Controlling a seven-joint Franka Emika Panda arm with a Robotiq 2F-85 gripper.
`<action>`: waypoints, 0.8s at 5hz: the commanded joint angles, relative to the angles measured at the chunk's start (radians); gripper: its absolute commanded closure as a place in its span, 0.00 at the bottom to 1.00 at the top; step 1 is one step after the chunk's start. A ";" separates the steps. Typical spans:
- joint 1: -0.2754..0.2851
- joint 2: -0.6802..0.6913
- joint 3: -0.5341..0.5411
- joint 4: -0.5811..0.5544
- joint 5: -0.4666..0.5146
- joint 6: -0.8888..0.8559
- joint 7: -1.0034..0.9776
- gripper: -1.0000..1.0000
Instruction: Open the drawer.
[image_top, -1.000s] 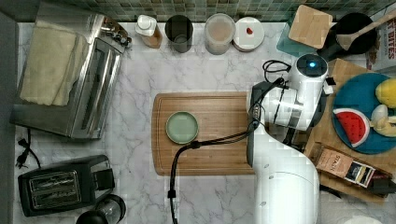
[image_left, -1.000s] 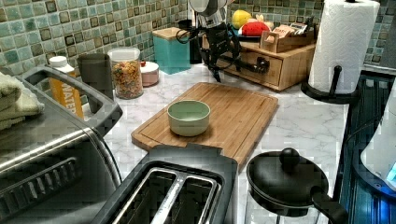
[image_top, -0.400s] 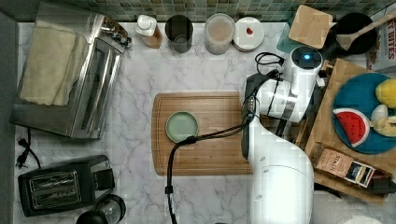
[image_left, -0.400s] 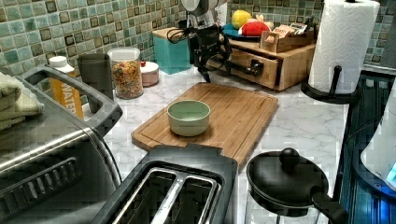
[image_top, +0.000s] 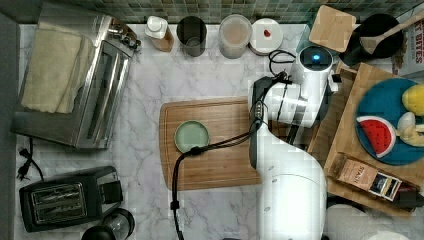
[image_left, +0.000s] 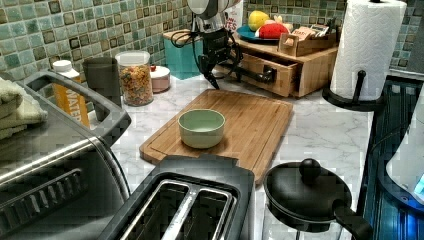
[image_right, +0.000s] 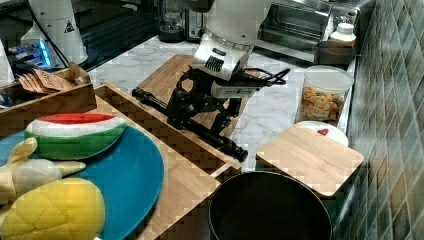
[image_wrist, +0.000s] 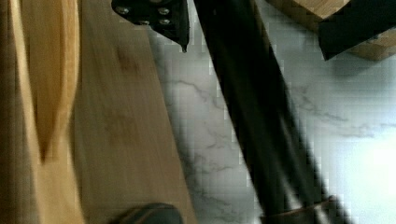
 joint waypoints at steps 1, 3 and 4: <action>0.214 0.068 0.190 0.330 0.065 -0.022 0.131 0.00; 0.234 0.084 0.221 0.390 0.083 0.000 0.268 0.00; 0.263 0.112 0.209 0.458 0.087 -0.022 0.351 0.00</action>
